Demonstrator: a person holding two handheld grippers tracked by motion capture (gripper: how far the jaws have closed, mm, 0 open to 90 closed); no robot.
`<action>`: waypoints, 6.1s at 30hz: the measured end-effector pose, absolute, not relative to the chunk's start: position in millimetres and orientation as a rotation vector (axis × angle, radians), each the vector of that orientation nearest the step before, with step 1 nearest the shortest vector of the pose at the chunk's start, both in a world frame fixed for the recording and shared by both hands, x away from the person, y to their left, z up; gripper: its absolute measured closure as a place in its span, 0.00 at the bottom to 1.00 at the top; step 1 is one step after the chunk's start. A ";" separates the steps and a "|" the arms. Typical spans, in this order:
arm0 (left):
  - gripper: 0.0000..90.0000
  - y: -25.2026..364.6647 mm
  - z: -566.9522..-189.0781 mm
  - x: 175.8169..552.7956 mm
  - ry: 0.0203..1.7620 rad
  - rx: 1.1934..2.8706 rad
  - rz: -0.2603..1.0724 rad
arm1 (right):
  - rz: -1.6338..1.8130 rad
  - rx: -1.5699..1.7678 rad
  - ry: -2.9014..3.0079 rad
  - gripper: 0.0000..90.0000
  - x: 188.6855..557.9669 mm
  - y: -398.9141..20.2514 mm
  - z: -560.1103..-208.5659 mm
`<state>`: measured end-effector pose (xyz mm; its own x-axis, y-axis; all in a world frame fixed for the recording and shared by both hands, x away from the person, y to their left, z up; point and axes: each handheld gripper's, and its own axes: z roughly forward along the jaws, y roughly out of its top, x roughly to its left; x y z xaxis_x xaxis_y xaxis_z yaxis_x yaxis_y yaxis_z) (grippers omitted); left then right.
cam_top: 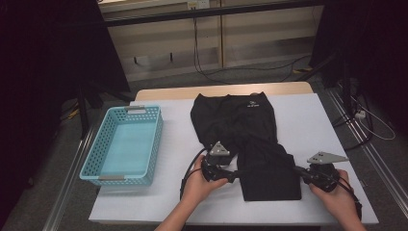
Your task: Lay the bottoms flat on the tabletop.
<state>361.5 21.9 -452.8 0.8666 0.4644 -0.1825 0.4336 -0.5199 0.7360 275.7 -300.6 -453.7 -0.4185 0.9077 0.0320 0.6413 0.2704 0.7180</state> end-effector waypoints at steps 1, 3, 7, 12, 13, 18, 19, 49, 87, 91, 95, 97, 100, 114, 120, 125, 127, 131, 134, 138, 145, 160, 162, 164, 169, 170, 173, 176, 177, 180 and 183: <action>0.47 20.4 -454.1 361.2 0.643 2.188 0.058 | 0.945 1.403 2.160 1.00 275.8 -300.3 -454.0; 0.48 17.0 -455.9 360.9 0.634 2.200 0.079 | 0.948 1.405 2.163 1.00 275.8 -299.4 -453.8; 0.56 13.1 -457.1 360.9 0.644 2.214 0.100 | 0.952 1.392 2.177 1.00 275.6 -297.1 -453.8; 0.74 11.8 -455.8 359.1 0.623 2.231 0.075 | 0.952 1.390 2.179 1.00 275.2 -297.3 -453.4; 0.79 11.6 -455.2 358.8 0.618 2.241 0.065 | 0.951 1.388 2.179 1.00 275.2 -297.9 -453.2; 1.00 9.5 -453.3 357.3 0.612 2.240 -0.005 | 0.950 1.398 2.162 1.00 274.5 -302.5 -451.0; 1.00 9.1 -452.5 357.4 0.611 2.227 -0.016 | 0.950 1.399 2.156 1.00 274.6 -304.3 -450.4; 0.79 -6.6 -457.9 353.3 0.631 2.199 -0.040 | 0.897 1.459 2.085 0.77 271.9 -318.1 -450.8; 0.98 -21.5 -455.7 343.8 0.549 2.256 0.075 | 0.993 1.458 2.198 1.00 266.5 -314.8 -451.6; 0.99 -18.3 -453.1 344.4 0.567 2.265 -0.001 | 0.997 1.453 2.197 1.00 265.9 -315.7 -450.9; 0.99 -7.6 -448.0 346.0 0.572 2.253 -0.069 | 1.028 1.469 2.184 1.00 262.9 -319.8 -448.5; 0.99 -2.7 -443.5 345.7 0.584 2.230 -0.093 | 1.054 1.474 2.186 1.00 261.1 -321.3 -448.1; 0.99 2.4 -435.7 343.6 0.583 2.215 -0.115 | 1.071 1.471 2.202 1.00 256.7 -320.1 -446.6; 0.99 15.8 -440.1 344.9 0.597 2.282 -0.136 | 1.023 1.429 2.345 0.99 250.5 -302.4 -447.9; 0.98 14.0 -442.0 344.4 0.589 2.284 -0.123 | 1.043 1.406 2.314 0.85 251.0 -305.6 -445.1; 0.98 13.6 -445.1 346.4 0.595 2.291 -0.133 | 1.063 1.424 2.183 0.65 262.6 -308.2 -438.3; 0.98 13.3 -445.8 346.4 0.594 2.292 -0.138 | 1.062 1.436 2.140 0.61 272.3 -308.1 -437.9; 0.98 13.1 -446.2 346.5 0.594 2.296 -0.137 | 1.037 1.465 2.065 0.58 298.4 -304.7 -439.6; 0.97 14.9 -445.5 347.5 0.601 2.288 -0.134 | 1.014 1.472 2.036 0.61 321.7 -300.6 -441.1; 0.97 15.9 -445.5 346.5 0.601 2.289 -0.128 | 0.957 1.504 2.017 0.63 350.0 -295.2 -448.3; 0.97 19.1 -446.3 345.9 0.609 2.281 -0.126 | 1.000 1.568 1.970 0.85 379.7 -287.6 -463.5; 0.95 9.4 -451.0 343.7 0.608 2.252 -0.120 | 1.012 1.641 1.935 0.91 387.0 -315.8 -463.5; 0.92 9.3 -451.1 343.8 0.606 2.254 -0.116 | 0.981 1.625 1.938 0.82 384.7 -315.1 -461.8; 0.88 10.0 -451.0 344.8 0.606 2.245 -0.097 | 0.977 1.628 1.955 0.79 381.5 -314.6 -460.2; 0.71 19.5 -446.9 349.2 0.649 2.220 -0.059 | 0.961 1.606 2.023 0.68 364.2 -306.9 -456.0; 0.68 21.2 -446.8 350.2 0.656 2.209 -0.051 | 0.954 1.605 2.035 0.67 360.1 -304.9 -456.0; 0.57 24.9 -446.3 351.4 0.664 2.202 -0.010 | 0.948 1.570 2.073 0.72 348.5 -299.5 -455.1; 0.50 26.3 -445.7 350.7 0.661 2.202 0.017 | 0.946 1.527 2.126 0.99 343.3 -297.0 -454.4; 0.49 26.8 -445.4 350.4 0.660 2.201 0.026 | 0.973 1.527 2.140 0.99 343.7 -297.6 -454.9; 0.46 28.1 -445.1 349.7 0.660 2.200 0.034 | 0.930 1.529 2.089 1.00 348.0 -305.2 -454.9; 0.44 27.0 -446.5 349.9 0.664 2.195 0.022 | 0.985 1.597 2.027 0.96 352.3 -317.4 -458.3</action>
